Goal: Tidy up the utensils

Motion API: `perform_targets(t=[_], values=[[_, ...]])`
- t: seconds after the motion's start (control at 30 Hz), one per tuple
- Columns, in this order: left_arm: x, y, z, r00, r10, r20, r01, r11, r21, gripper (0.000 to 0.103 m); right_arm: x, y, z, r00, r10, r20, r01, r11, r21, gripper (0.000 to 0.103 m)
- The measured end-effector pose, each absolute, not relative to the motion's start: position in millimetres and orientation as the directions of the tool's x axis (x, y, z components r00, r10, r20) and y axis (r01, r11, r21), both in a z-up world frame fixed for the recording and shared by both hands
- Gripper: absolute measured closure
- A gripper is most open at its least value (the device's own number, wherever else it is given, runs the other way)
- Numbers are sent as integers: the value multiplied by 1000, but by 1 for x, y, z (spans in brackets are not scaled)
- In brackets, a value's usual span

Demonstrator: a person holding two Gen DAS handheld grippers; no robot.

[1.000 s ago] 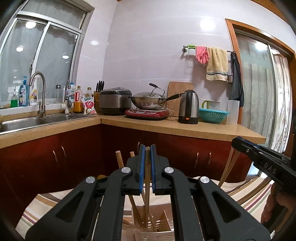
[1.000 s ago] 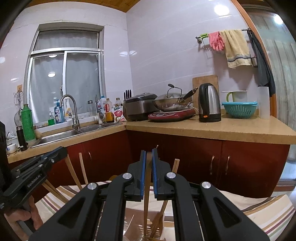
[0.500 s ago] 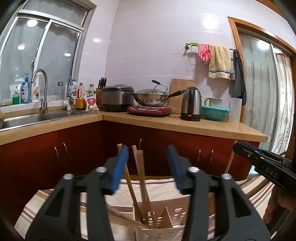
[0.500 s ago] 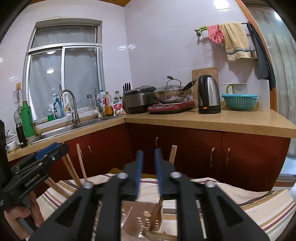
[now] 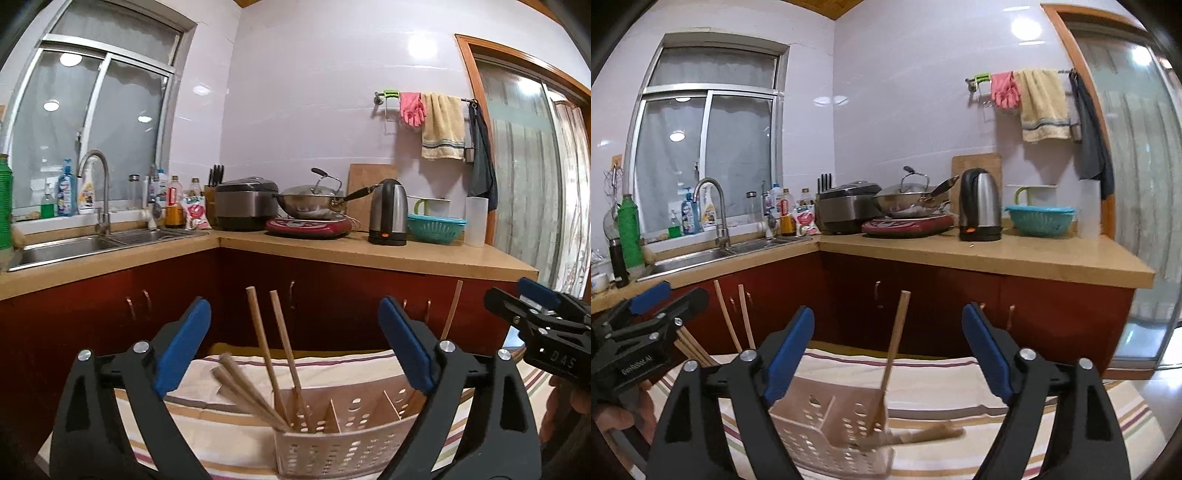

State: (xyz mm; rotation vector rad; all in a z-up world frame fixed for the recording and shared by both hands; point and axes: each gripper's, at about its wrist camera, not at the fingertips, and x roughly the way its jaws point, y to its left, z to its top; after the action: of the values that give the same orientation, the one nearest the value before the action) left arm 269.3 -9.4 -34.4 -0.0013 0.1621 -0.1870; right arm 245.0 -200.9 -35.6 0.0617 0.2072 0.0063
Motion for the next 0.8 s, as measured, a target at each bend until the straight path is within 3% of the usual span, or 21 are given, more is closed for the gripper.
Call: perform_targets(t=[0.13, 0.47, 0.8], values=[[248, -8, -34, 975, -138, -175, 139, 990, -5, 7, 225, -204, -34, 977, -26, -214, 40, 997, 61, 18], [179, 4, -60, 959, -16, -284, 20, 1000, 10, 4, 175, -209, -62, 933, -54, -356, 89, 993, 81, 15], [102, 12, -60, 948, 4, -319, -3, 1000, 6, 4, 102, -194, -72, 912, -45, -409, 77, 995, 62, 14]])
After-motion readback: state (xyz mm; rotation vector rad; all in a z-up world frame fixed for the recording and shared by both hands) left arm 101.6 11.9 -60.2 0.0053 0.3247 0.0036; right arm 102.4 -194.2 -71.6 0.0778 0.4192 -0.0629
